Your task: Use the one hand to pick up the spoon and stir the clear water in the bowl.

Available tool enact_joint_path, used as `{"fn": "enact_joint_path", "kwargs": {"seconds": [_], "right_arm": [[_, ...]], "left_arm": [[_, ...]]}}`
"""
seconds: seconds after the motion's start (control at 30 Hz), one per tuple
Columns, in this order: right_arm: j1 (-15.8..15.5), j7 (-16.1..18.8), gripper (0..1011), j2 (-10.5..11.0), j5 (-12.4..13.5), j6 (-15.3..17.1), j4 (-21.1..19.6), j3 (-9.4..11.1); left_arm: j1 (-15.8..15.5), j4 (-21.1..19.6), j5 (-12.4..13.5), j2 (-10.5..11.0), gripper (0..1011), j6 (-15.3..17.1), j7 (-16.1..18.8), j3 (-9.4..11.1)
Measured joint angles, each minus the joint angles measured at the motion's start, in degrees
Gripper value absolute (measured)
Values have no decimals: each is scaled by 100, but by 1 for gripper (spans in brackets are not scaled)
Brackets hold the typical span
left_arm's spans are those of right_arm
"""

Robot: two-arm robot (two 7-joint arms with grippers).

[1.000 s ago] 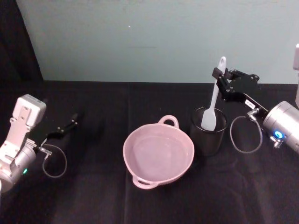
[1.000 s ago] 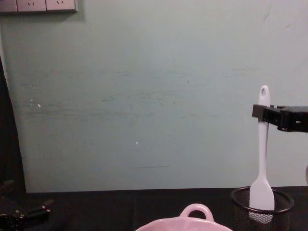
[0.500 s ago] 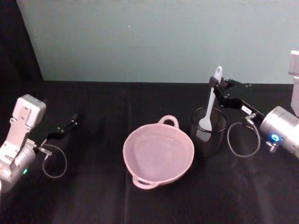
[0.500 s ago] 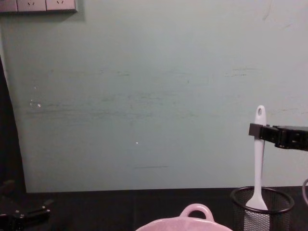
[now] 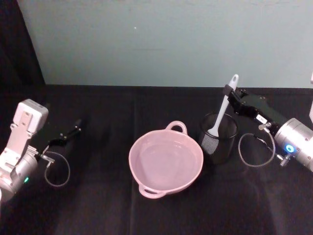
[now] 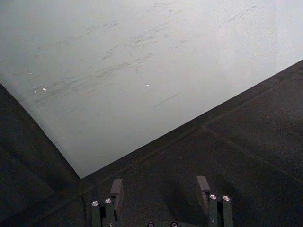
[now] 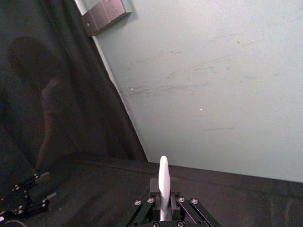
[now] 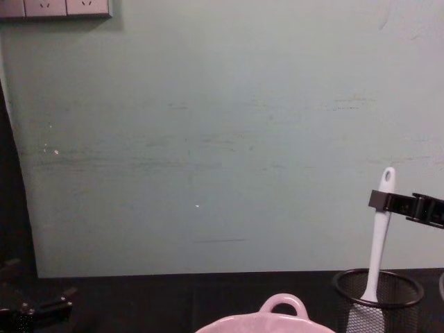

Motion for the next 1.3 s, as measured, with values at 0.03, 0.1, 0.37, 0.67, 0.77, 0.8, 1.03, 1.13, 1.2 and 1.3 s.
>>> {"fn": "enact_joint_path", "kwargs": {"seconds": [0.03, 0.1, 0.37, 0.67, 0.77, 0.8, 1.03, 1.13, 1.2, 1.3], "right_arm": [[-1, -5, 118, -3, 54, 11, 31, 1], [-1, -9, 119, -3, 104, 18, 60, 0], [25, -14, 118, 43, 310, 31, 211, -58], [91, 161, 330, -11, 847, 46, 679, 33], [91, 190, 390, -12, 952, 36, 768, 56], [87, 194, 449, -2, 1002, 26, 816, 63], [24, 173, 684, 69, 1132, -39, 924, 56], [-38, 93, 768, 110, 1152, -89, 880, 44], [-84, 40, 820, 144, 1154, -112, 816, 42], [-237, -116, 895, 271, 1128, -137, 570, 45]], "left_arm": [[0, 0, 0, 0, 1005, 0, 0, 0], [0, 0, 0, 0, 1005, 0, 0, 0], [0, 0, 0, 0, 1005, 0, 0, 0], [0, 0, 0, 0, 1005, 0, 0, 0], [0, 0, 0, 0, 1005, 0, 0, 0], [0, 0, 0, 0, 1005, 0, 0, 0], [0, 0, 0, 0, 1005, 0, 0, 0], [0, 0, 0, 0, 1005, 0, 0, 0], [0, 0, 0, 0, 1005, 0, 0, 0], [0, 0, 0, 0, 1005, 0, 0, 0]]}}
